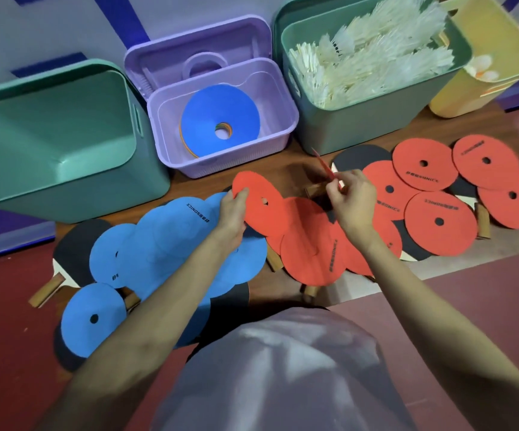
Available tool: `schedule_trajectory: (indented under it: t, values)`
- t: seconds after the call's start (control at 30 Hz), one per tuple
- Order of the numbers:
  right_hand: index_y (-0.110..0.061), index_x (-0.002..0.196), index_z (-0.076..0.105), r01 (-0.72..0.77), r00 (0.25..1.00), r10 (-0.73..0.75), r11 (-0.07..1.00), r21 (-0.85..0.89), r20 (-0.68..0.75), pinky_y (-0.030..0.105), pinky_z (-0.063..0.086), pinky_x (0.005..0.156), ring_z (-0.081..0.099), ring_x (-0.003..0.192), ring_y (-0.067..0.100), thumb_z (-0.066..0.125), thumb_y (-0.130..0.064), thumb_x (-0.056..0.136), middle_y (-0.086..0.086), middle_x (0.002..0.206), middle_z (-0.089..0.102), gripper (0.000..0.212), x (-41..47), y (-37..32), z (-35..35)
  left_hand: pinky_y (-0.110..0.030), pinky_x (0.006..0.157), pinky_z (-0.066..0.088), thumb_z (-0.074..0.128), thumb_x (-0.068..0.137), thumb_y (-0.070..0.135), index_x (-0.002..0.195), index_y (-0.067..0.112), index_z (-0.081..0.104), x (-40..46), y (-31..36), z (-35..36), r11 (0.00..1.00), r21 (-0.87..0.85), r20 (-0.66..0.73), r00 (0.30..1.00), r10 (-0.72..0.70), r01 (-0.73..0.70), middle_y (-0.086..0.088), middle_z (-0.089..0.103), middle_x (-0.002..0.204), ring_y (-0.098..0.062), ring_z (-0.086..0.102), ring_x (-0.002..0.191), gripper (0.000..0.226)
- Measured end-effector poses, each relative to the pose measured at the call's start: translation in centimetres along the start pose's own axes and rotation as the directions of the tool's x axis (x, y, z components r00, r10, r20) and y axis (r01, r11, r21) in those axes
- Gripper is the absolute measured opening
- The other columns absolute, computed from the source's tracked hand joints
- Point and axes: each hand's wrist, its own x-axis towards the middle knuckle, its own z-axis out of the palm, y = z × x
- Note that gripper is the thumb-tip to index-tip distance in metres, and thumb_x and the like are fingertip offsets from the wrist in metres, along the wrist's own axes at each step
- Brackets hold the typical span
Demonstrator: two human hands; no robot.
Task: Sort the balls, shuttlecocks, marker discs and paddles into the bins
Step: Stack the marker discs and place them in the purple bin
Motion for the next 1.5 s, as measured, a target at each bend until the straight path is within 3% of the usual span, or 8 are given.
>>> schedule_trajectory:
  t: [0.13, 0.3, 0.47, 0.67, 0.8, 1.17, 1.33, 1.5]
  values:
    - [-0.006, 0.090, 0.074, 0.144, 0.990, -0.141, 0.975, 0.167, -0.034, 0.029, 0.046, 0.062, 0.060, 0.069, 0.021, 0.059, -0.008, 0.084, 0.008, 0.086, 0.066, 0.017, -1.1, -1.6, -0.9, -0.035, 0.069, 0.054, 0.044, 0.101, 0.040, 0.117, 0.011, 0.056, -0.7, -0.1, 0.1, 0.986, -0.083, 0.035, 0.989, -0.142, 0.145, -0.004, 0.070, 0.088, -0.017, 0.068, 0.080, 0.036]
    - [-0.013, 0.109, 0.071, 0.427, 0.838, -0.459, 0.888, 0.171, 0.296, 0.030, 0.049, 0.069, 0.058, 0.090, 0.017, 0.050, -0.026, 0.090, 0.000, 0.101, 0.063, 0.031, -4.7, -1.9, -0.9, -0.044, 0.089, 0.054, 0.028, 0.088, 0.075, 0.115, 0.008, 0.064, -1.1, -0.7, 0.7, 0.963, -0.152, 0.157, 0.967, -0.200, 0.224, -0.014, 0.072, 0.107, -0.028, 0.068, 0.102, 0.081]
    - [-0.012, 0.111, 0.071, 0.498, 0.740, -0.553, 0.833, 0.240, 0.384, 0.024, 0.047, 0.074, 0.060, 0.095, 0.018, 0.054, -0.020, 0.091, 0.002, 0.105, 0.063, 0.027, -7.3, -1.5, -0.6, -0.047, 0.084, 0.053, 0.051, 0.096, 0.014, 0.120, -0.005, 0.059, -2.2, -1.5, 0.6, 0.978, -0.134, 0.081, 0.985, -0.152, 0.162, -0.020, 0.067, 0.101, -0.032, 0.065, 0.091, 0.031]
    - [-0.012, 0.116, 0.063, 0.265, 0.921, -0.263, 0.964, 0.035, 0.287, 0.037, 0.051, 0.070, 0.055, 0.090, 0.020, 0.059, -0.017, 0.092, 0.003, 0.099, 0.061, 0.025, -7.9, 0.8, -1.0, -0.033, 0.065, 0.053, 0.059, 0.089, 0.003, 0.120, 0.019, 0.054, -2.2, -1.5, -0.2, 0.989, -0.133, -0.069, 0.995, -0.073, 0.063, -0.001, 0.065, 0.100, -0.016, 0.063, 0.084, 0.035]
    - [-0.008, 0.143, 0.037, 0.145, 0.787, 0.030, 0.962, -0.232, 0.616, 0.039, 0.035, 0.101, 0.040, 0.120, 0.032, 0.075, -0.027, 0.079, 0.012, 0.133, 0.045, 0.077, -6.1, 3.4, 0.0, -0.033, 0.067, 0.054, 0.062, 0.089, 0.007, 0.115, 0.023, 0.054, -2.3, -2.1, -1.7, 0.991, -0.129, -0.081, 0.996, -0.049, 0.038, 0.000, 0.065, 0.100, -0.018, 0.064, 0.089, 0.032]
    - [-0.012, 0.135, 0.039, 0.439, 0.616, 0.032, 0.815, -0.377, 0.787, 0.041, 0.036, 0.091, 0.037, 0.110, 0.032, 0.088, -0.035, 0.057, 0.012, 0.120, 0.040, 0.095, -3.1, 3.0, 2.2, -0.034, 0.072, 0.052, 0.064, 0.087, 0.010, 0.114, 0.019, 0.060, -2.5, -3.2, -3.0, 0.997, -0.075, -0.121, 0.993, -0.003, -0.006, -0.002, 0.067, 0.103, -0.022, 0.064, 0.095, 0.029]
    - [-0.002, 0.123, 0.040, 0.526, 0.585, 0.000, 0.761, -0.380, 0.811, 0.041, 0.036, 0.090, 0.038, 0.111, 0.034, 0.091, -0.028, 0.051, 0.016, 0.120, 0.039, 0.092, -1.6, 1.1, 3.0, -0.031, 0.064, 0.051, 0.065, 0.088, 0.015, 0.110, 0.022, 0.060, -2.0, -3.1, -3.6, 0.992, -0.121, -0.139, 0.990, 0.005, -0.022, 0.001, 0.068, 0.098, -0.019, 0.065, 0.090, 0.023]
    - [-0.012, 0.094, 0.038, 0.345, 0.607, -0.124, 0.931, -0.120, 0.785, 0.041, 0.040, 0.068, 0.053, 0.084, 0.035, 0.065, -0.007, 0.076, 0.013, 0.085, 0.056, 0.033, 0.1, -0.4, 2.0, -0.035, 0.070, 0.054, 0.066, 0.089, 0.027, 0.109, 0.024, 0.060, -1.5, -2.1, -4.7, 0.987, -0.144, -0.186, 0.982, 0.044, -0.071, 0.004, 0.068, 0.099, -0.019, 0.066, 0.090, 0.022]
